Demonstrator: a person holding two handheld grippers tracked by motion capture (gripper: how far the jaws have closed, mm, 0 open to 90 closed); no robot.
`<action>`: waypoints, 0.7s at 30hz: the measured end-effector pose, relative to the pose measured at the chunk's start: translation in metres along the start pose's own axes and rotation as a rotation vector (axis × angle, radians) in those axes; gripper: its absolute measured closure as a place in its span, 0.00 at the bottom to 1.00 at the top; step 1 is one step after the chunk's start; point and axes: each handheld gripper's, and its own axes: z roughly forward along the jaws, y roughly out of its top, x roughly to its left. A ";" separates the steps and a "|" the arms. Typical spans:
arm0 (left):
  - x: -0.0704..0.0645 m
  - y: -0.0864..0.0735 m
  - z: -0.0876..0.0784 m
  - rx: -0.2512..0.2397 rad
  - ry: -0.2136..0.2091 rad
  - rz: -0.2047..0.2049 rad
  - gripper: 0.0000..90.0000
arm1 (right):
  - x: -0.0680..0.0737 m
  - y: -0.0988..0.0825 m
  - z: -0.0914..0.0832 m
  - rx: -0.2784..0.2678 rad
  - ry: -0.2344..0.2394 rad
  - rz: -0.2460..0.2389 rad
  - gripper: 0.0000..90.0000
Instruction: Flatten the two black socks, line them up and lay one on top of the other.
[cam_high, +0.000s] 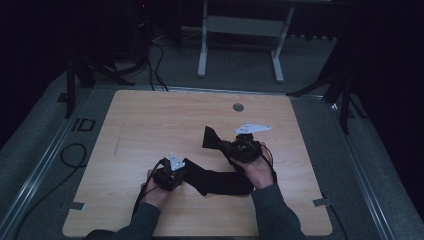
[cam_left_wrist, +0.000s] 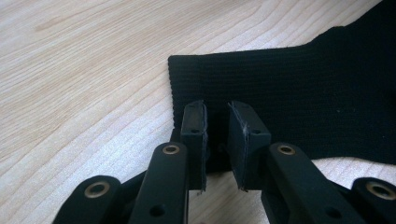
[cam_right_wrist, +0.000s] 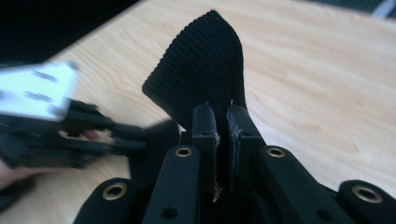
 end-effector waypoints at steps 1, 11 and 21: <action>0.000 0.000 0.000 -0.001 0.000 -0.002 0.86 | 0.004 0.002 -0.004 -0.014 0.001 -0.011 0.93; -0.001 0.000 0.000 -0.002 -0.003 -0.004 0.85 | 0.032 -0.002 -0.018 -0.045 -0.005 -0.015 0.92; -0.005 -0.001 -0.001 -0.009 -0.016 -0.007 0.83 | 0.030 -0.049 0.029 0.068 -0.019 0.112 0.92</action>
